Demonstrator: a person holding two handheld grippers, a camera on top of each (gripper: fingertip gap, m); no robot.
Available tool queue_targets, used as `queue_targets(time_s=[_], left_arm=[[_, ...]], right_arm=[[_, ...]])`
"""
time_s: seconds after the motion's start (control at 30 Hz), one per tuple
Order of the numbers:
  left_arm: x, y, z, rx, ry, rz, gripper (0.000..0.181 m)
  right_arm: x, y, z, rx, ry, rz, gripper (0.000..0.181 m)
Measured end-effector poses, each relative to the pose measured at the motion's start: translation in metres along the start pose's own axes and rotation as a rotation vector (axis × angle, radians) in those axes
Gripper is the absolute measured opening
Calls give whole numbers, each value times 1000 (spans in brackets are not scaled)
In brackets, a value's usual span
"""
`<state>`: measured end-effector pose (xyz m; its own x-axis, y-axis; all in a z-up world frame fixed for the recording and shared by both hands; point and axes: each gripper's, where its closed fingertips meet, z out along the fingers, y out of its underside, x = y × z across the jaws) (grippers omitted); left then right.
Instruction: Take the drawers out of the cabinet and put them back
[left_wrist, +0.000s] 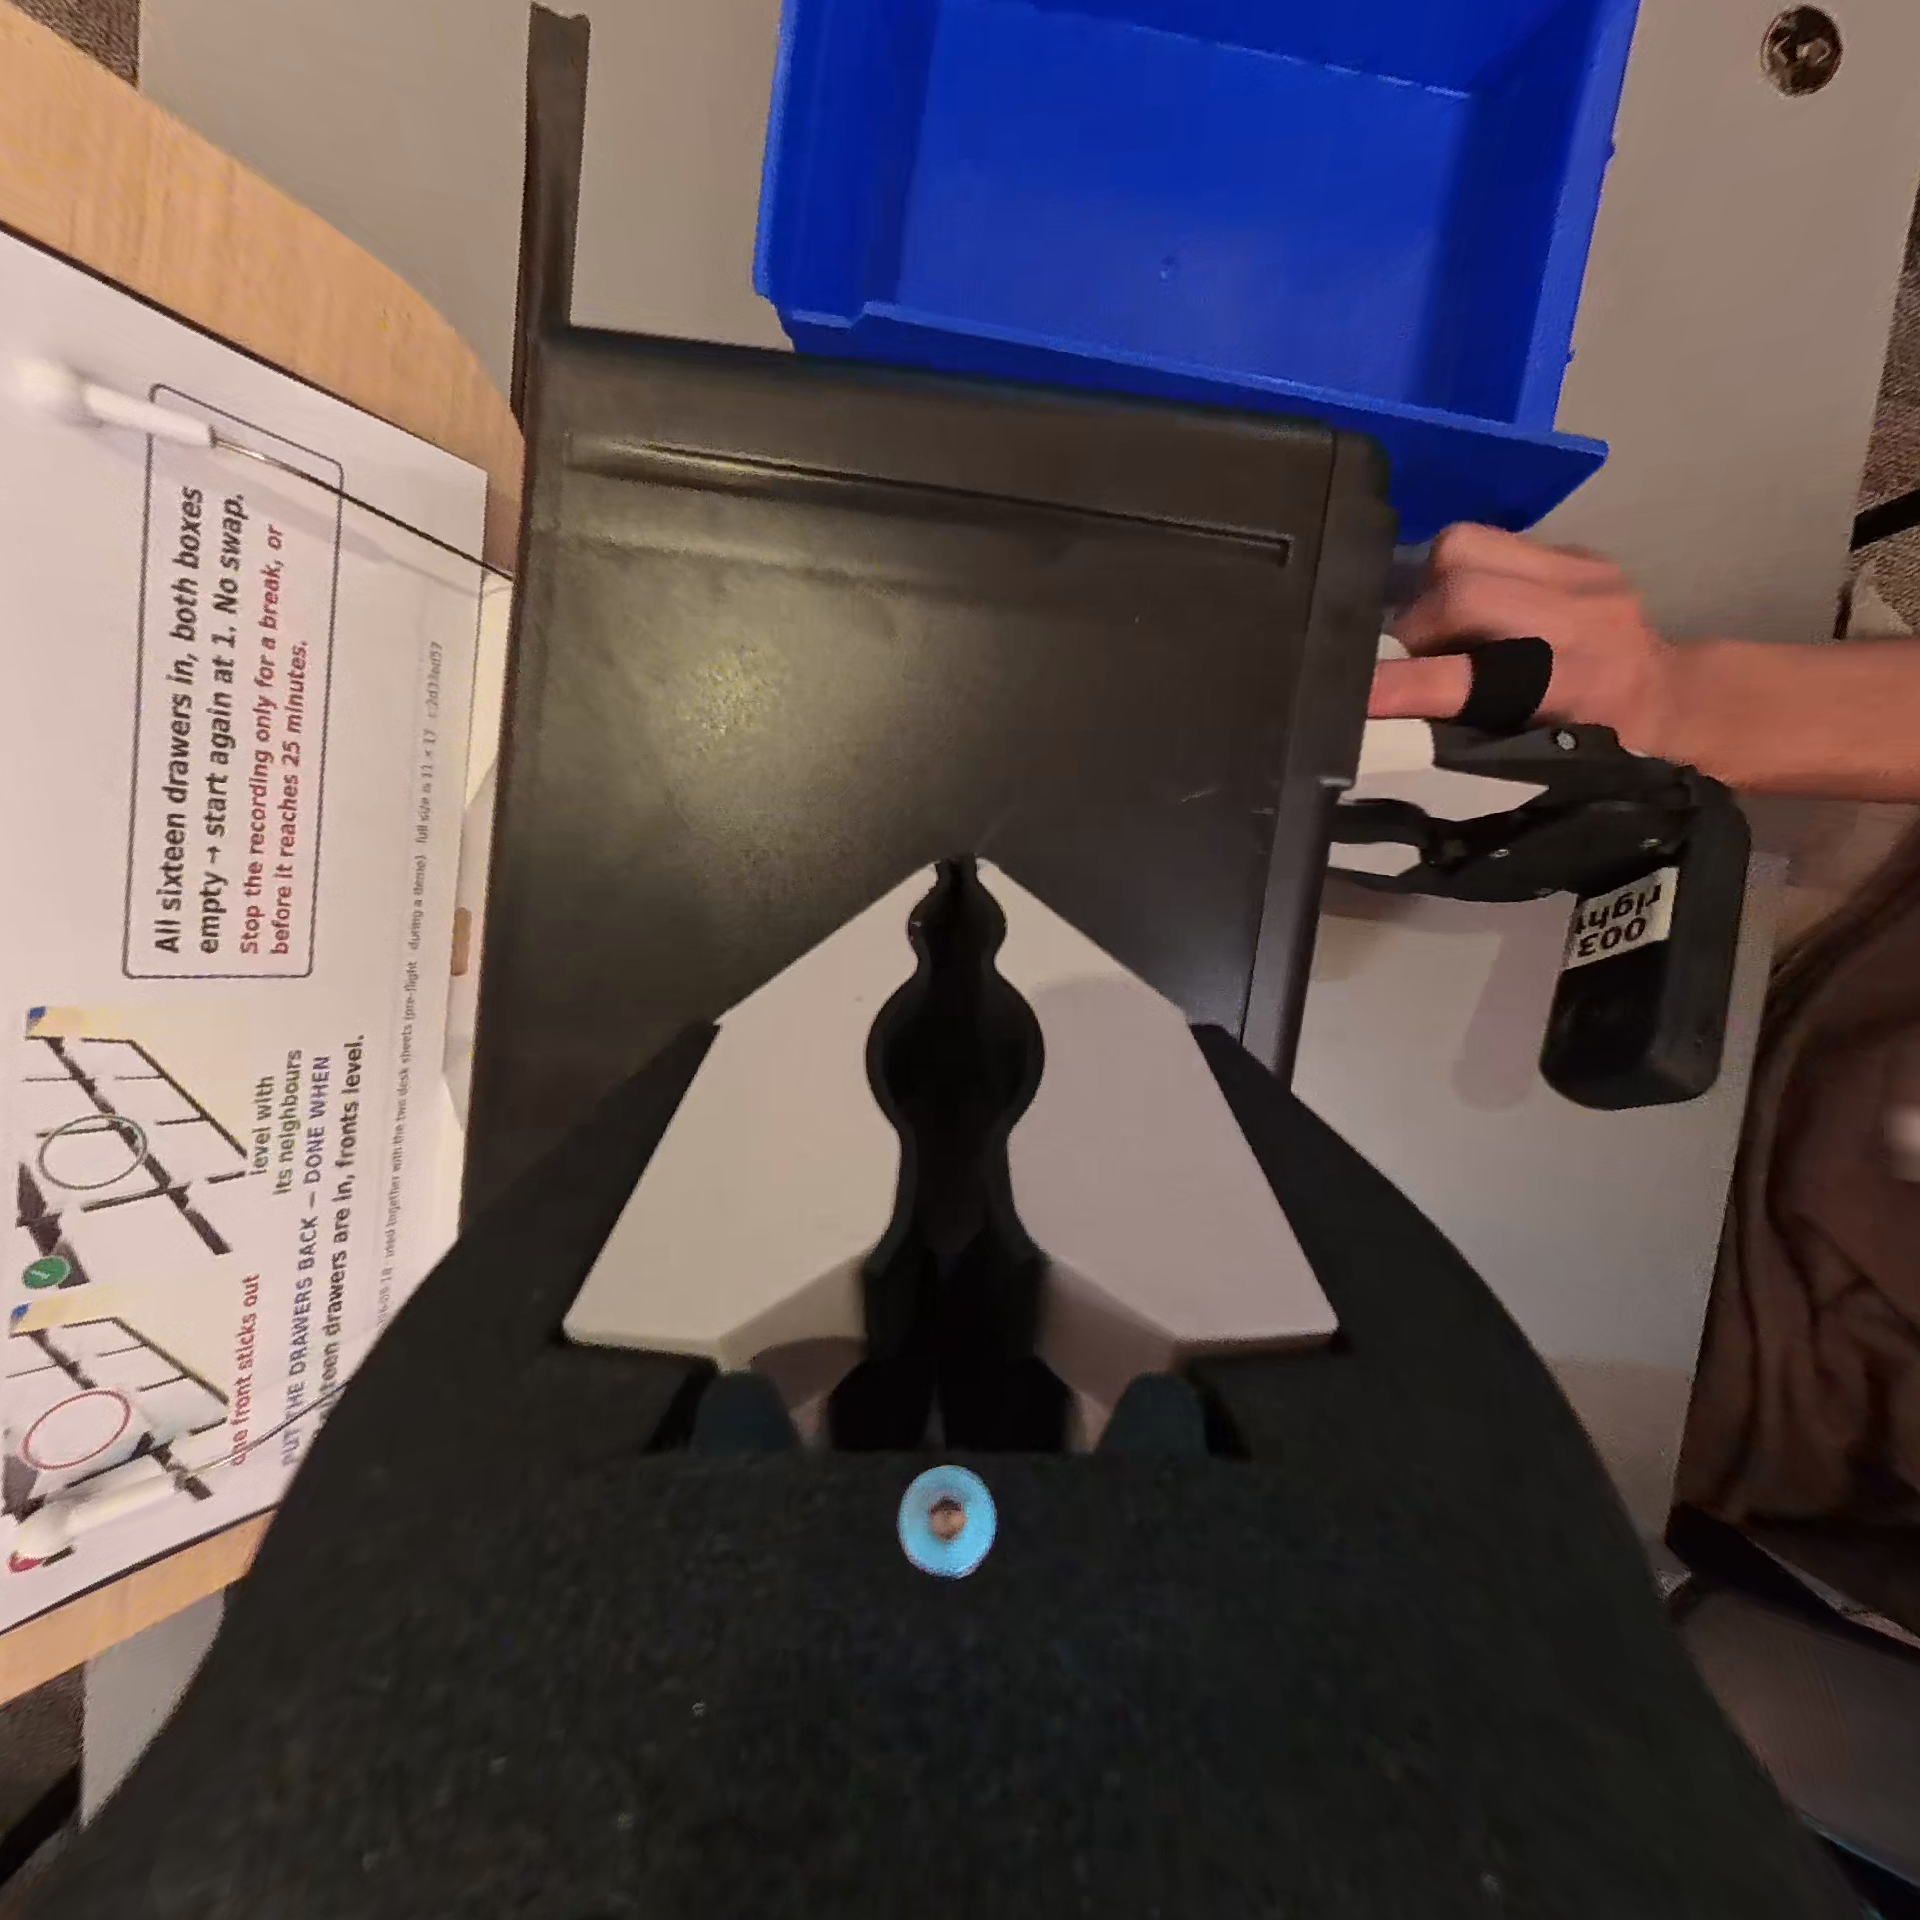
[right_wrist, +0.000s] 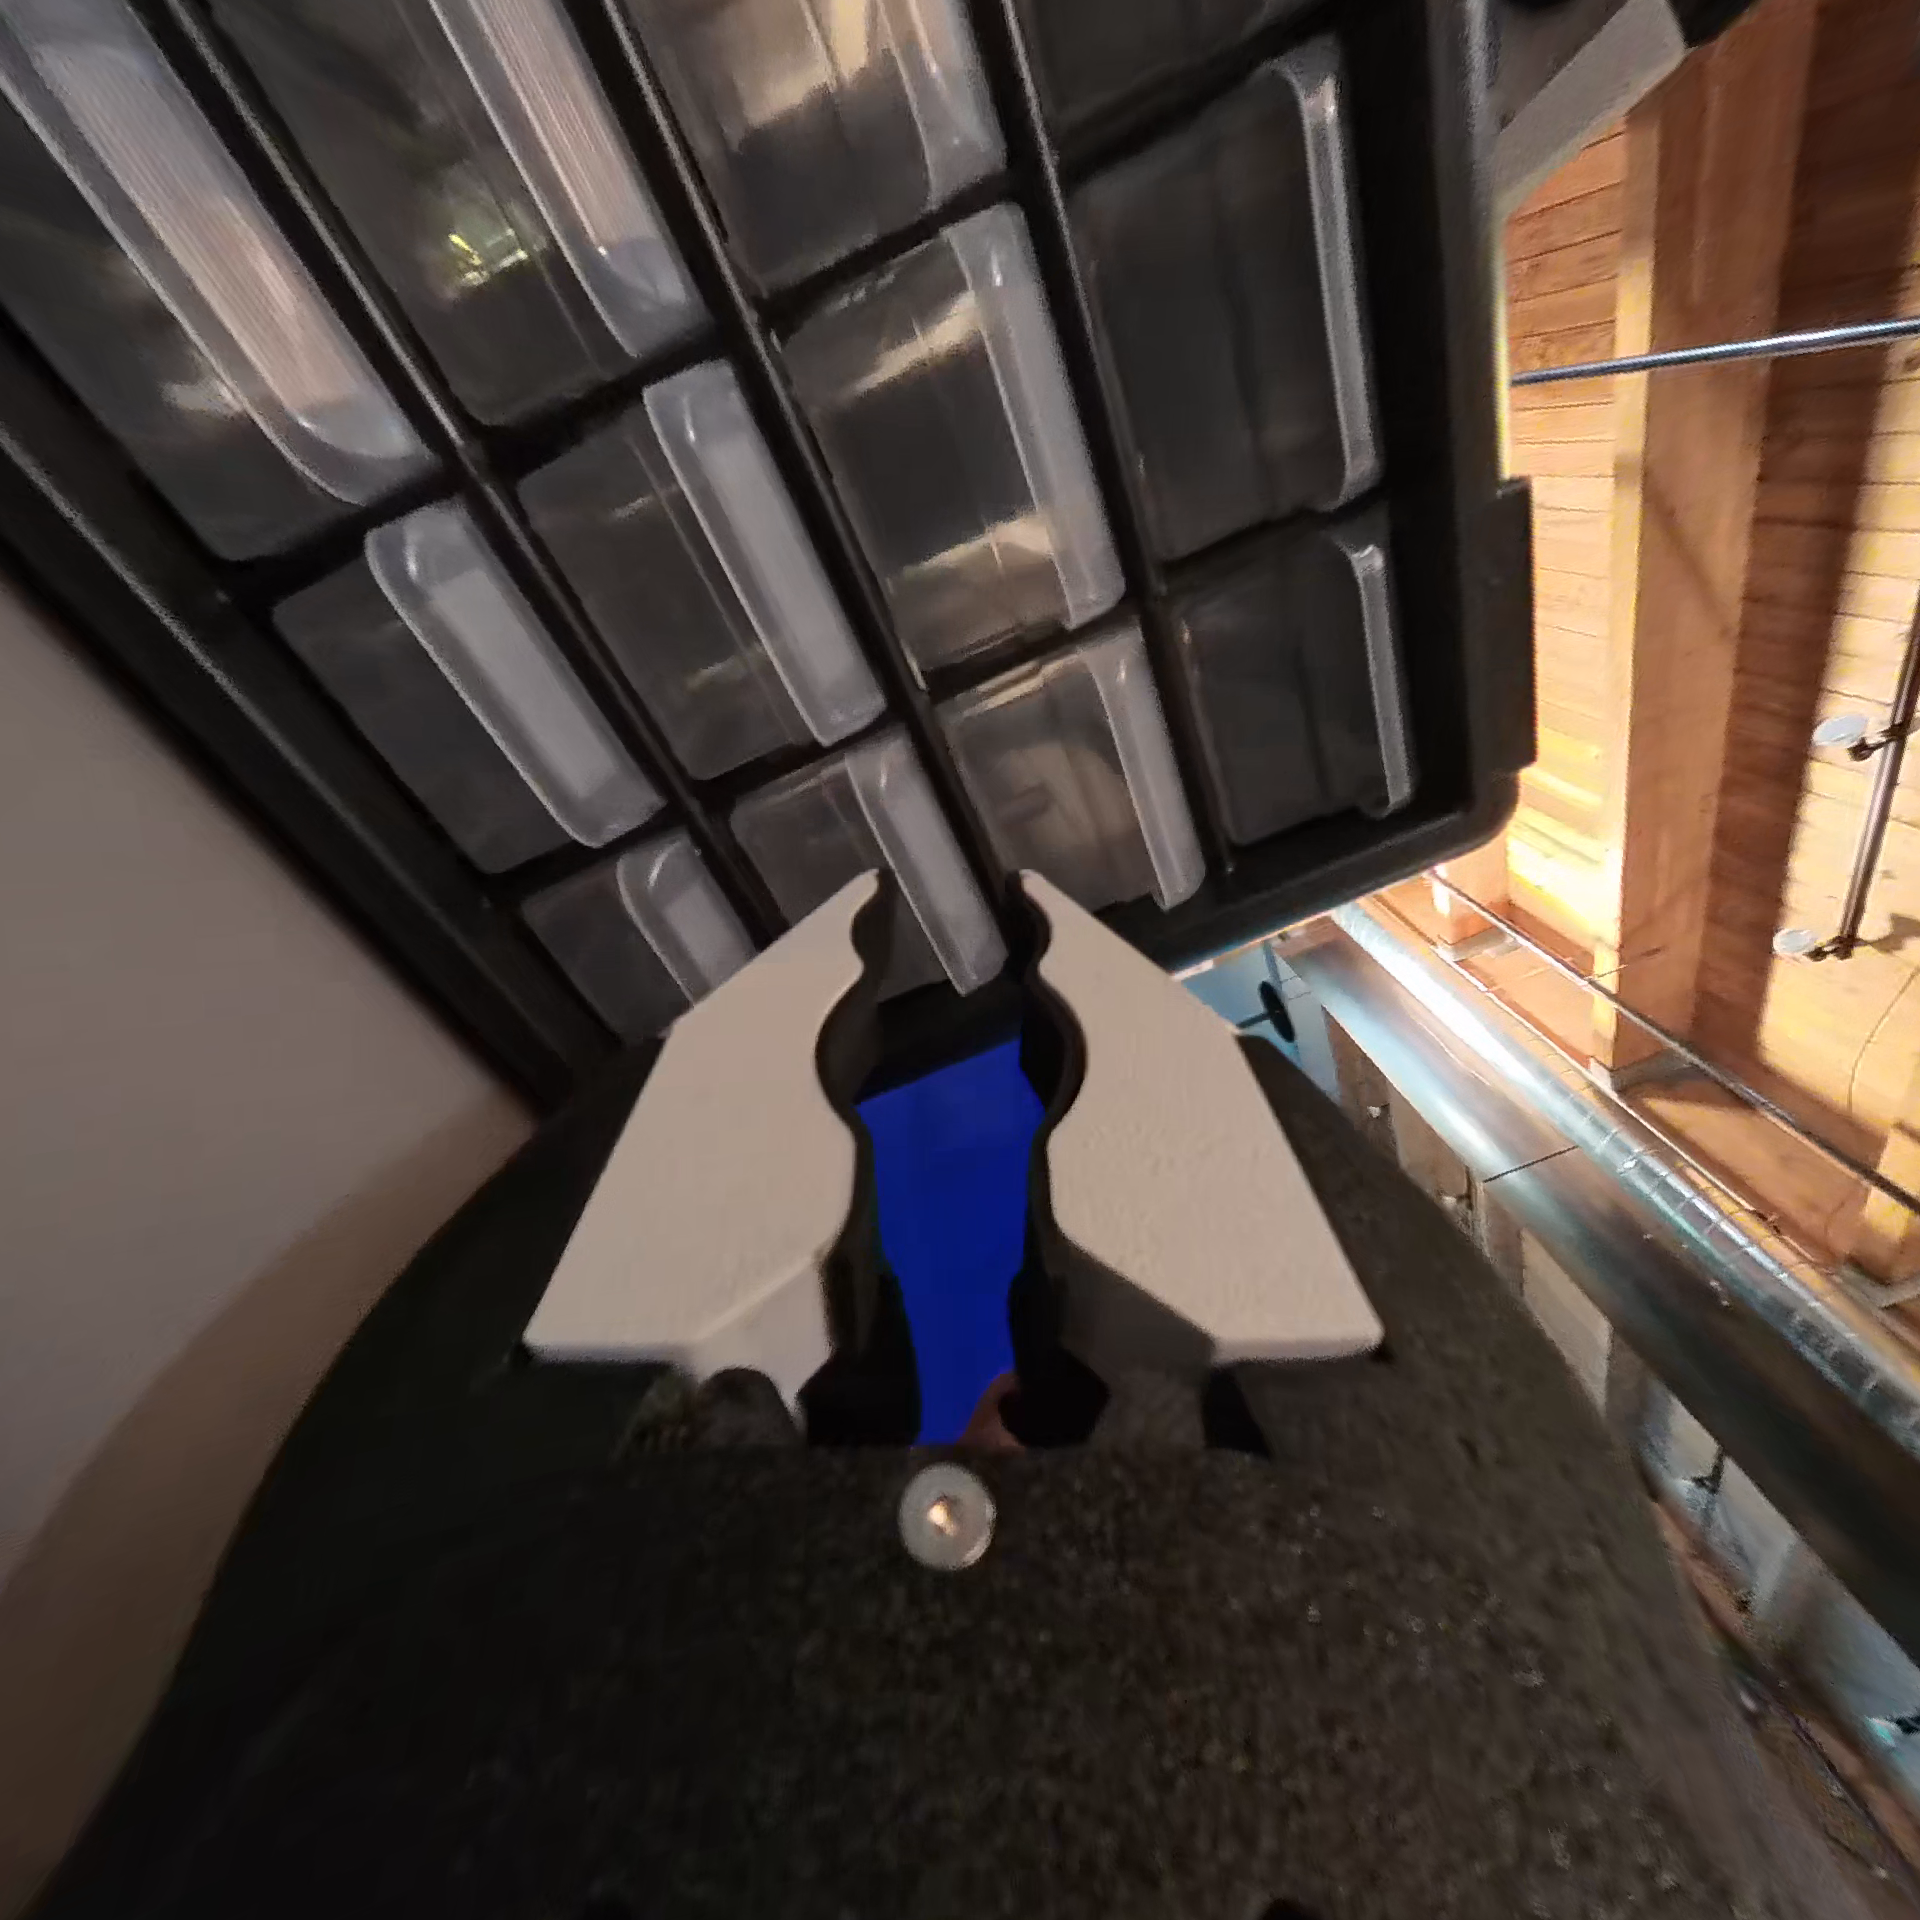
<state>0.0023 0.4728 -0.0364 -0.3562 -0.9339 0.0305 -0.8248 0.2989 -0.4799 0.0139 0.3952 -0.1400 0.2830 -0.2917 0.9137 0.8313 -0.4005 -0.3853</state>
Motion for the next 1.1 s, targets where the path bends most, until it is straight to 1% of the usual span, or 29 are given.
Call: queue_targets(time_s=[0.1,0.37,0.5,0.73,0.83,0.9,1.1], left_arm=[[0,0,0,-17,-2,8,0],[0,0,0,-25,-20,38,0],[-1,-1,1,-31,-26,35,0],[-5,-3,2,-65,-75,54,0],[-5,-2,2,-92,-85,63,0],[-5,-2,2,-100,-84,60,0],[-5,-2,2,-82,-64,24,0]], right_arm=[[-2,2,3,-3,-5,8,17],[-8,-3,11,35,-17,-110,13],[-8,-2,12,63,12,-167,11],[-6,1,18,50,-89,-311,9],[-5,1,15,52,-105,-368,9],[-4,2,10,53,-106,-373,8],[0,0,-17,74,-93,-384,7]])
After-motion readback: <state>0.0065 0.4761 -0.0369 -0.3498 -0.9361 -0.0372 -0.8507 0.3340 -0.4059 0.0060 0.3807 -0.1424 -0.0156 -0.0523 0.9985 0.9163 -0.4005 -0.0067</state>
